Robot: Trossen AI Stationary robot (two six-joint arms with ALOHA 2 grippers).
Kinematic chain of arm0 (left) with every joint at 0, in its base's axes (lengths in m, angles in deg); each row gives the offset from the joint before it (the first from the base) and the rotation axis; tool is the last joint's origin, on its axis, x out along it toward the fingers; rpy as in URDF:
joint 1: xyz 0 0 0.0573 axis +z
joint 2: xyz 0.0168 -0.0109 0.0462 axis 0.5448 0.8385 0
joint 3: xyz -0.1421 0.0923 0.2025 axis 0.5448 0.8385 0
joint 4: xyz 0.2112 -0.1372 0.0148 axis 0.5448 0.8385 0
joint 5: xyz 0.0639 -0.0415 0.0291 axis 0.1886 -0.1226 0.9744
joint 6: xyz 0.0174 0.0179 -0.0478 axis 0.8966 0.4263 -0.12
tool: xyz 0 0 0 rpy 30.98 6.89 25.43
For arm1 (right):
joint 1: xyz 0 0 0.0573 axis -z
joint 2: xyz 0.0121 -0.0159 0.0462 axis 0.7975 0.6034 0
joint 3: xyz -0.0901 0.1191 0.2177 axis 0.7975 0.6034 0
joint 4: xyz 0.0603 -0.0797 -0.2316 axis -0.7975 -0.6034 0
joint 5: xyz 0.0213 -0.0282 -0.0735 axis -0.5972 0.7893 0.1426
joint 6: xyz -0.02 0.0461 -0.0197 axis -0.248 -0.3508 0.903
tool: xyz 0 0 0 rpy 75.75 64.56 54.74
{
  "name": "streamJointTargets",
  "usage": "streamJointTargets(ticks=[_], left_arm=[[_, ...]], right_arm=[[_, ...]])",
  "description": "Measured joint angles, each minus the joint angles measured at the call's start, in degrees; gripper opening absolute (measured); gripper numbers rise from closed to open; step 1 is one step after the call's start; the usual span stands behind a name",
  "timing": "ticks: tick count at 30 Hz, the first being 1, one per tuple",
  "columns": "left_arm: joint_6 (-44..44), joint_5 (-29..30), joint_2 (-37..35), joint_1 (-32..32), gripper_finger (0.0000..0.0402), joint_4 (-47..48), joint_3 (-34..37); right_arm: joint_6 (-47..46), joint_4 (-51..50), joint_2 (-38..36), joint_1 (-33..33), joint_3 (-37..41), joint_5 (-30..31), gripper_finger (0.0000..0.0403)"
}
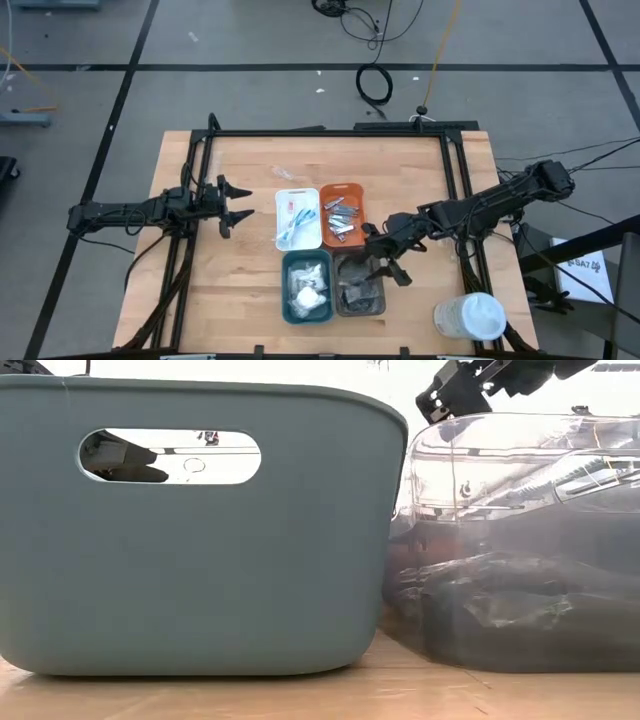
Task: Pick & Place Travel size toiletries
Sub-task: Return to Home Position
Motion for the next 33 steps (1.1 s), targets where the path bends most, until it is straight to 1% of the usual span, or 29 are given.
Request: streamJointTargets(ticks=[4, 8, 11, 15, 19, 20, 22, 26, 30, 33], left_arm=[[0.02, 0.0, 0.0, 0.0, 0.0274, 0.0, -0.02], [0.01, 0.0, 0.0, 0.01, 0.0274, 0.0, -0.01], [0.02, 0.0, 0.0, 0.0, 0.0273, 0.0, -0.02], [0.0, 0.0, -0.01, 0.01, 0.0274, -0.02, 0.0], [0.0, 0.0, -0.02, 0.02, 0.0274, -0.02, -0.01], [0.02, 0.0, -0.02, 0.0, 0.0274, -0.02, 0.0], [0.02, 0.0, -0.02, 0.0, 0.0273, 0.0, 0.0], [0.01, 0.0, -0.01, 0.02, 0.0274, 0.0, -0.01], [0.0, 0.0, 0.0, 0.0, 0.0274, 0.0, 0.0], [0.0, 0.0, -0.01, 0.0, 0.0273, 0.0, -0.01]], right_arm=[[0.85, -1.37, -1.05, 1.35, 0.04, 0.1, 0.0224], [1.39, -6.43, -5.3, 4.35, 0.06, 0.08, 0.0217], [1.39, -9.61, -10.45, 7.4, 0.09, 0.15, 0.0211], [1.52, -16.71, -18.82, 11.45, 0.09, 0.17, 0.0206], [4.43, -23.19, -27.55, 14.43, 0.09, 0.67, 0.0208], [4.61, -24.08, -29.57, 14.94, 0.09, 1.88, 0.0209], [4.31, -25.64, -33.42, 15.75, 0.09, 6.16, 0.021], [2.66, -30.87, -39.79, 16.63, 0.31, 19.59, 0.0207], [0.08, -31.76, -45.73, 16.67, 4.52, 29.93, 0.0206], [-0.83, -30.47, -50.09, 16.67, 9.06, 34.06, 0.0209]])
